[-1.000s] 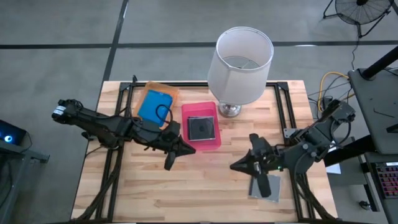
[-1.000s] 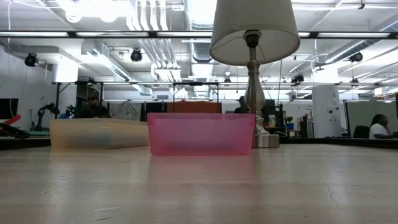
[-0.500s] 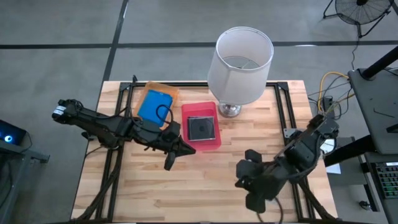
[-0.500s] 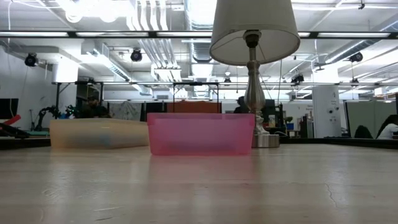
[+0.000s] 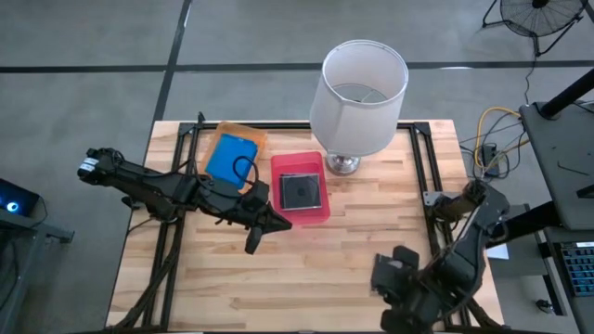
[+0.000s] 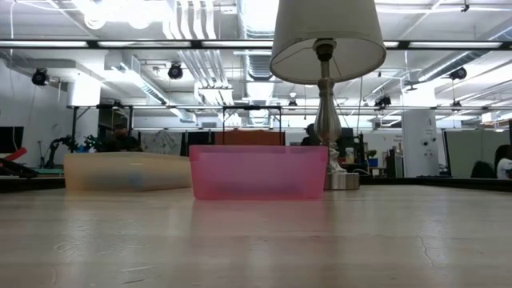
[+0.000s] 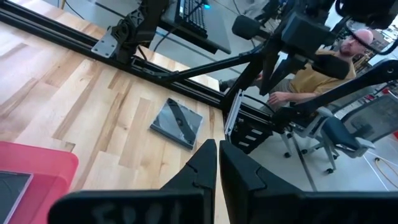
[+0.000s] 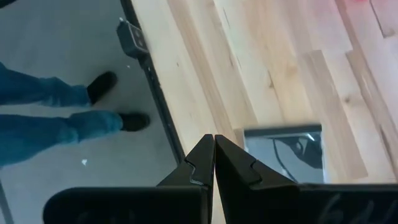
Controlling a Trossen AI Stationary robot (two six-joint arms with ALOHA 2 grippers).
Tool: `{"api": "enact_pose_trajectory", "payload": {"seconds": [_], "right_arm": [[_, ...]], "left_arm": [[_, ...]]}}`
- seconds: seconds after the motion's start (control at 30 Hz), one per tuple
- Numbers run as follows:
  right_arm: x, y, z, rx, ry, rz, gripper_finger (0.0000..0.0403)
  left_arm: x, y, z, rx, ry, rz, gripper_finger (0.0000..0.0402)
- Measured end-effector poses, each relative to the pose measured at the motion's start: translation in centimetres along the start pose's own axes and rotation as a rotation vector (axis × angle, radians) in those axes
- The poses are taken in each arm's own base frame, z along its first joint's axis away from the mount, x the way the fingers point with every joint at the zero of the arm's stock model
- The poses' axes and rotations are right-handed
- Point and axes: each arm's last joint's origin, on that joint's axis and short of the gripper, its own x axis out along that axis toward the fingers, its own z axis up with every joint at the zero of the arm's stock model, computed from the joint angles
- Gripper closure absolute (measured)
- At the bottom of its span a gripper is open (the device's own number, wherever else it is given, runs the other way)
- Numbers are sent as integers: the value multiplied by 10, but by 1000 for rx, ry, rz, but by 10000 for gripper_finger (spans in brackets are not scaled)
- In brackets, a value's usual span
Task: Pick & place jewel cases by type
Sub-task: Put the black cd case into the pink bin
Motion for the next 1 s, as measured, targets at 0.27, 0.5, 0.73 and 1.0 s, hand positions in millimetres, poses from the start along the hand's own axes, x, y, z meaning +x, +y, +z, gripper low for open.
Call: {"api": "enact_pose_trajectory", "payload": {"seconds": [0.27,0.5,0.73,1.0], "right_arm": [[21,-1,-18,-17,46,-76,395],[49,-18,-36,9,234,-152,395],[68,-42,-52,74,220,-52,395],[98,-80,-73,114,234,10,395]], "left_arm": [[0,0,0,-8,-1,1,402],[0,0,0,-42,-1,2,402],[0,0,0,-42,-9,14,402],[0,1,0,-41,-11,25,402]]}}
